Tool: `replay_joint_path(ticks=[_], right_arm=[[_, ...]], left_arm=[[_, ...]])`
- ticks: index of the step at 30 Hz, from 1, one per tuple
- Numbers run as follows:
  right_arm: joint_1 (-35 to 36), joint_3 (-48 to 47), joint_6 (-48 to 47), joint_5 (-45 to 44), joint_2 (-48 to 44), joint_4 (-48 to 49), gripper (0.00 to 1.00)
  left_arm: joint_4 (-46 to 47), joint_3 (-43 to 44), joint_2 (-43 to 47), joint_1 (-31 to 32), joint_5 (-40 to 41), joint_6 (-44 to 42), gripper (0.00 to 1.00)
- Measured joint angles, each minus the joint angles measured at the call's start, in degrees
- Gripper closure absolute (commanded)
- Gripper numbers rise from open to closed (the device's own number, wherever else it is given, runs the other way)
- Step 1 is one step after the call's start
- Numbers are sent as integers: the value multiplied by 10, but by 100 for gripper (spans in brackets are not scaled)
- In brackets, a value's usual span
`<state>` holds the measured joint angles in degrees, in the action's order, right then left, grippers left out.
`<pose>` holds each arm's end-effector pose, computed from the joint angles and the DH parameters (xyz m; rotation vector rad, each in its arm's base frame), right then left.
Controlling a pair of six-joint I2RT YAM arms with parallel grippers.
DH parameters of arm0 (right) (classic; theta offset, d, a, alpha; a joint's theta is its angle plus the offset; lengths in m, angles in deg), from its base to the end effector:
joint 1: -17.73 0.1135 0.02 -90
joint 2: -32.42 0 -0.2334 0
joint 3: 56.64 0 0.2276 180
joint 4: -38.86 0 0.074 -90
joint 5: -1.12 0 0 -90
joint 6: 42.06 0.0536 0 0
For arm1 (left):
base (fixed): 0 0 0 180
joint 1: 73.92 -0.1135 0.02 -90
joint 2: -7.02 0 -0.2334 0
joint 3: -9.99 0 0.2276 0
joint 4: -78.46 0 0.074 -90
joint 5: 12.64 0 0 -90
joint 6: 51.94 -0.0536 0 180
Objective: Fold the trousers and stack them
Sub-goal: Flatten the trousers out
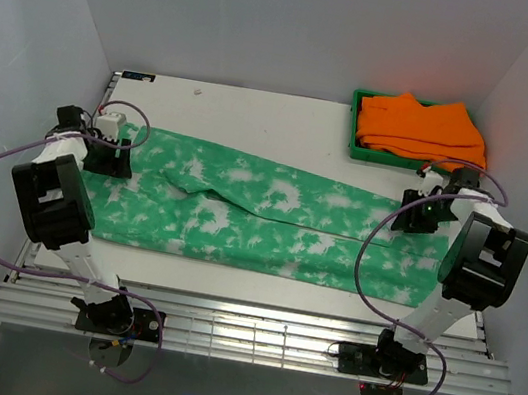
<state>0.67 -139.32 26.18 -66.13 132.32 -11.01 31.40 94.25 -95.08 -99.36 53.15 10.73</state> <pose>0.3173 -0.0757 0.1624 -0.2141 2.6123 0.3206 0.3144 0.1252 0.1607 0.1643 2.5550 -0.2383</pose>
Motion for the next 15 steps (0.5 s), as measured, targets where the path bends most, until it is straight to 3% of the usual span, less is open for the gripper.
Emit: replay_joint_path(ticks=[3,9,15], right_arm=[[24,-1,1,-5,59,4,51],[26,-97,14,-18,129,12,52],[34,-193,-5,-27,187,14,37]], left_arm=[[-9,4,-6,9,-3,-3,20],[-14,19,-31,13,-4,4,20],[-21,42,-45,14,-10,18,17]])
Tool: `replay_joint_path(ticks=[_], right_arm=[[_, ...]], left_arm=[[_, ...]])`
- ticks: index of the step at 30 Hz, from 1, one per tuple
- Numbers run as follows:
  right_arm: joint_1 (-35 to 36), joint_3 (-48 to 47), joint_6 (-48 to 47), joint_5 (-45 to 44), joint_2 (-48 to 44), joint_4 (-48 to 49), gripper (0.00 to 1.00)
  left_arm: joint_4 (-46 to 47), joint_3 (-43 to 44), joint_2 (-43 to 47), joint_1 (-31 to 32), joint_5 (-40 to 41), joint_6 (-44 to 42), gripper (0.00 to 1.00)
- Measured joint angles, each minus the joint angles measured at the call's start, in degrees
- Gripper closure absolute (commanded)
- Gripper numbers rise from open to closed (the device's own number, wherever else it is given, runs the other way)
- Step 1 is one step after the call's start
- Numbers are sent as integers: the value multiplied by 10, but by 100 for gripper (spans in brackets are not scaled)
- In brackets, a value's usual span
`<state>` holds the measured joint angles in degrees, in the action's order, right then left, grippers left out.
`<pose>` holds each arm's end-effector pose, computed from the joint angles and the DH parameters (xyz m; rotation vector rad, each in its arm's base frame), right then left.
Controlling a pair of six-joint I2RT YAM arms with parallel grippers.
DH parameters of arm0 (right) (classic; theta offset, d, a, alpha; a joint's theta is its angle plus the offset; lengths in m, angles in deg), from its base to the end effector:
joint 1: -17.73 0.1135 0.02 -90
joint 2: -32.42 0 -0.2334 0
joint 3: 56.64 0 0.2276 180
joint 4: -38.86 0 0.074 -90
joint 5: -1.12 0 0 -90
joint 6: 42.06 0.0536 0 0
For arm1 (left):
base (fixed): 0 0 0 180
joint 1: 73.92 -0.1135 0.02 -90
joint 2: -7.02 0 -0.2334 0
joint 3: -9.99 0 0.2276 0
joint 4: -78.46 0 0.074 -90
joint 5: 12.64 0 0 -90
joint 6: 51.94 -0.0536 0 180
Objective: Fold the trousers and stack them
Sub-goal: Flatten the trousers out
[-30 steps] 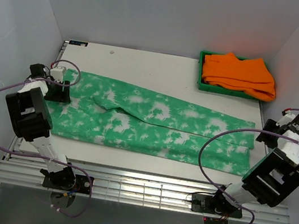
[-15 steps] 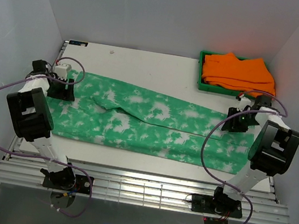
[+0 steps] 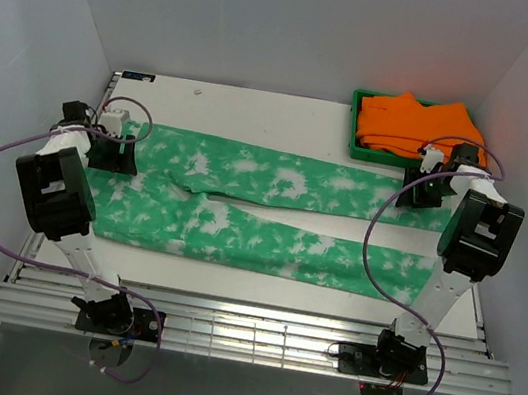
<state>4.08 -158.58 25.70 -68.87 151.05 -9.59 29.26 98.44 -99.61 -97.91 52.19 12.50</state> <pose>0.3951 -0.0771 0.1402 -0.2970 2.5982 0.2611 0.3292 0.1215 0.1530 0.1510 2.5861 -0.3077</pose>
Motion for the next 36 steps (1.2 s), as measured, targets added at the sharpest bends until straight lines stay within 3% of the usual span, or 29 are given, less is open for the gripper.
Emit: replay_joint_path(ticks=[4,10,13,19,26,32,36], right_arm=[[-2,20,-73,-6,-46,-57,38],[-2,122,-226,-22,-250,-185,40],[2,188,-267,-34,-301,-214,40],[10,339,-294,-94,-267,-187,41],[15,349,-298,-159,-264,-164,40],[-40,336,-320,-233,-245,-123,39],[-61,324,-334,-243,-238,-114,30]], left_arm=[[-15,13,3,1,-4,-1,13],[-55,10,46,1,-2,-28,12],[-68,-3,75,1,2,-44,12],[-82,-68,108,1,21,-75,12],[-83,-150,108,-2,52,-101,11],[-76,-178,131,-12,45,-108,11],[-73,-189,139,-10,34,-115,11]])
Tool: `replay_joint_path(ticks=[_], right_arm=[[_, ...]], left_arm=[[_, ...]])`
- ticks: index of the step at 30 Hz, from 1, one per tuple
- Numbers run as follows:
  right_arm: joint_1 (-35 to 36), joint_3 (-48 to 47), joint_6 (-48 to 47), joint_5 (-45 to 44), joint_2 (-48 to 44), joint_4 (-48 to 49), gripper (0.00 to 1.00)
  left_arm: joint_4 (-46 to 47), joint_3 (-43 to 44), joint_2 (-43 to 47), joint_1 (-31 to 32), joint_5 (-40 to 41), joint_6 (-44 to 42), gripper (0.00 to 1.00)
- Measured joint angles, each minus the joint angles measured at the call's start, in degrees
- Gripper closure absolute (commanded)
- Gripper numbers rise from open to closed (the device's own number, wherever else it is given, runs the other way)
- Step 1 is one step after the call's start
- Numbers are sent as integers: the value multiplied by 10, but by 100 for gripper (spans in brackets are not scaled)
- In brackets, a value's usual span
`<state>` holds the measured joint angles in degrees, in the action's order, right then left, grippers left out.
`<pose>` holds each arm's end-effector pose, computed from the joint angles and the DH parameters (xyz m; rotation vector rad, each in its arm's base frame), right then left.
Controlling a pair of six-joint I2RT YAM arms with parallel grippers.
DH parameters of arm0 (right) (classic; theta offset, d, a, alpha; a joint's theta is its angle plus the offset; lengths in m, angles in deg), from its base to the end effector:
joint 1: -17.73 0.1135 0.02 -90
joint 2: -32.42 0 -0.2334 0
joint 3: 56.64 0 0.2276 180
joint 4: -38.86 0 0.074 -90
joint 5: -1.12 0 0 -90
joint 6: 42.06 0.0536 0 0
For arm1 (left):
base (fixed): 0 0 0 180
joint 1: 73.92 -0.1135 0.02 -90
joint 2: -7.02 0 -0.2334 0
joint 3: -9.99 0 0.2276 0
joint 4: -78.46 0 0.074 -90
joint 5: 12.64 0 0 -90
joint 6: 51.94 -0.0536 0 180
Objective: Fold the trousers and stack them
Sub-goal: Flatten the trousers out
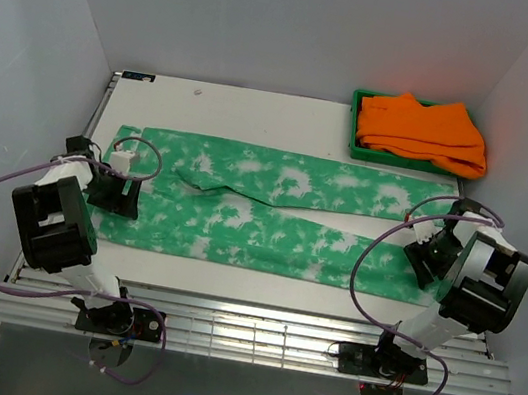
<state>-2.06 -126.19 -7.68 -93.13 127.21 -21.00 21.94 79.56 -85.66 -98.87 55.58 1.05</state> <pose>0.2398 -0.0905 0.1220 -0.9533 2.9650 -0.1729 0.2464 0.0927 0.1356 0.3396 2.7538 -0.3280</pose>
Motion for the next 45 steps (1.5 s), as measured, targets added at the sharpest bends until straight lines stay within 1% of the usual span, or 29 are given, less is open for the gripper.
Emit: replay_joint_path(ticks=[1,3,6,8,9,12,13,15,16,19,21,24,30,32,33,35,37,40,42,45], right_arm=[[-2,0,-4,3,-2,1,26],[-8,0,-12,8,-8,5,21],[-15,-7,-21,28,-22,1,20],[-17,-24,-26,47,-36,-14,21],[-17,-38,-29,57,-43,-23,23],[-16,-85,-38,94,-61,-44,35],[-14,-96,-40,106,-65,-50,44],[-7,-100,-49,124,-73,-60,49],[-3,-96,-51,129,-75,-66,53],[11,-46,-63,133,-78,-70,57],[18,0,-68,129,-78,-71,58],[19,65,-73,107,-75,-64,59],[26,98,-77,75,-94,-40,58],[27,99,-82,72,-106,-37,56],[27,100,-87,74,-111,-38,55],[25,98,-96,84,-117,-52,49],[21,69,-100,106,-117,-89,46],[19,-40,-90,159,-111,-126,47],[21,-122,-70,192,-94,-112,48],[33,-235,-12,225,-35,-66,53]], left_arm=[[3,-5,5,0,0,-3,11],[6,-14,16,0,-1,-12,9],[-12,-13,30,-4,-5,-23,8],[-38,-3,44,-8,-16,-30,7],[-51,7,52,-9,-22,-33,7],[-81,55,70,-11,-47,-42,7],[-88,71,72,-11,-57,-49,9],[-102,95,73,-11,-72,-63,12],[-108,99,72,-11,-76,-71,16],[-131,91,69,-11,-78,-92,20],[-139,73,67,-11,-76,-104,22],[-149,33,67,-11,-64,-119,23],[-128,-47,57,-13,1,-135,23],[-127,-54,61,-16,13,-147,22],[-130,-53,63,-18,18,-154,20],[-146,-42,63,-25,22,-167,18],[-178,-7,63,-31,15,-176,16],[-218,103,53,-35,-26,-177,14],[-213,187,33,-34,-65,-158,14],[-174,274,-13,-27,-108,-108,15]])
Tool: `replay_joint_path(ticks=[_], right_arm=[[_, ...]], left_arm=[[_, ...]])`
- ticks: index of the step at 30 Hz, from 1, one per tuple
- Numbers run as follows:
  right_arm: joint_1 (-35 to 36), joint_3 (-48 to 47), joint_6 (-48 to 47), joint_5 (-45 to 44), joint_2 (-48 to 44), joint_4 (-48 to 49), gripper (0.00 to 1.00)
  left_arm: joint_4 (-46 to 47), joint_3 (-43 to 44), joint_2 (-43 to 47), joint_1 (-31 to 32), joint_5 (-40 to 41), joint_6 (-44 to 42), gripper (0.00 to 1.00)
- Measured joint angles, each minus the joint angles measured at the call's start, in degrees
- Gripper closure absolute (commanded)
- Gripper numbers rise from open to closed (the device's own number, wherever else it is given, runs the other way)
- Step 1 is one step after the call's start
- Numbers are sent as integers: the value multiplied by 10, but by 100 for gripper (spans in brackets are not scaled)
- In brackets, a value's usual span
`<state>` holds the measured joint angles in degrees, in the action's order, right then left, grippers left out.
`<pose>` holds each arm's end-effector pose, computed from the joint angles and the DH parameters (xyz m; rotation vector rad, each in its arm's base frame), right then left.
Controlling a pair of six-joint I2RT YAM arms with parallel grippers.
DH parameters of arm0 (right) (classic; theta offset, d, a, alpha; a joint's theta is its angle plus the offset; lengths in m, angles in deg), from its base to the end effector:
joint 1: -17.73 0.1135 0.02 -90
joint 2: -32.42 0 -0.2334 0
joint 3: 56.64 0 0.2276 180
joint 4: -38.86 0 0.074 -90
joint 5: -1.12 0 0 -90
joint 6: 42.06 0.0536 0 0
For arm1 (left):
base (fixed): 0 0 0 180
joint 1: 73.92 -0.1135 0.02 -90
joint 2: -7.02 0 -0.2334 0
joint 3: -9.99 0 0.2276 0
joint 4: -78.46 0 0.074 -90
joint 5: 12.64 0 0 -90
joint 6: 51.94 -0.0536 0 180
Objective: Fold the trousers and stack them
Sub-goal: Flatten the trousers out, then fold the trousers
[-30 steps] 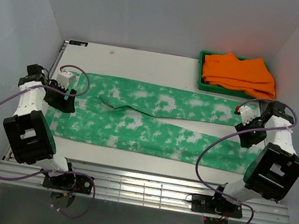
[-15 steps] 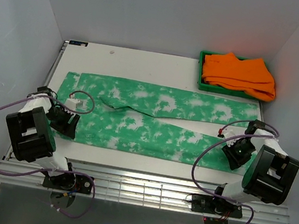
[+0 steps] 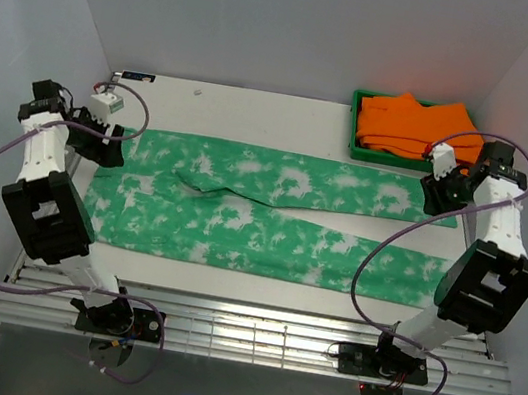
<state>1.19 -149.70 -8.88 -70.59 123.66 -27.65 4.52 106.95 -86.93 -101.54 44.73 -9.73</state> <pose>0.2981 -0.0710 0.2412 -0.9839 2.4098 -0.0131 0.2812 0.1145 0.2457 0.5629 2.4578 -0.3245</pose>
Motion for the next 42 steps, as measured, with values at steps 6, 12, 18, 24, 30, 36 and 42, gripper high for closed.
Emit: replay_joint_path(ticks=[6,12,18,24,30,36,42], right_arm=[[42,-111,118,-5,189,94,55],[69,-98,163,-57,276,153,56],[72,-35,152,-93,240,209,58],[68,89,104,-109,146,203,58],[56,112,64,-120,111,122,37],[31,-73,5,-104,143,31,10],[23,-220,-89,-111,217,12,5]], left_arm=[[79,101,-173,27,-21,110,17],[107,113,-282,38,-3,156,21],[132,91,-270,38,23,144,25],[161,-6,-204,40,63,92,26],[127,-28,-177,36,75,54,10],[79,96,-183,27,37,26,2],[80,284,-223,24,-23,-3,4]])
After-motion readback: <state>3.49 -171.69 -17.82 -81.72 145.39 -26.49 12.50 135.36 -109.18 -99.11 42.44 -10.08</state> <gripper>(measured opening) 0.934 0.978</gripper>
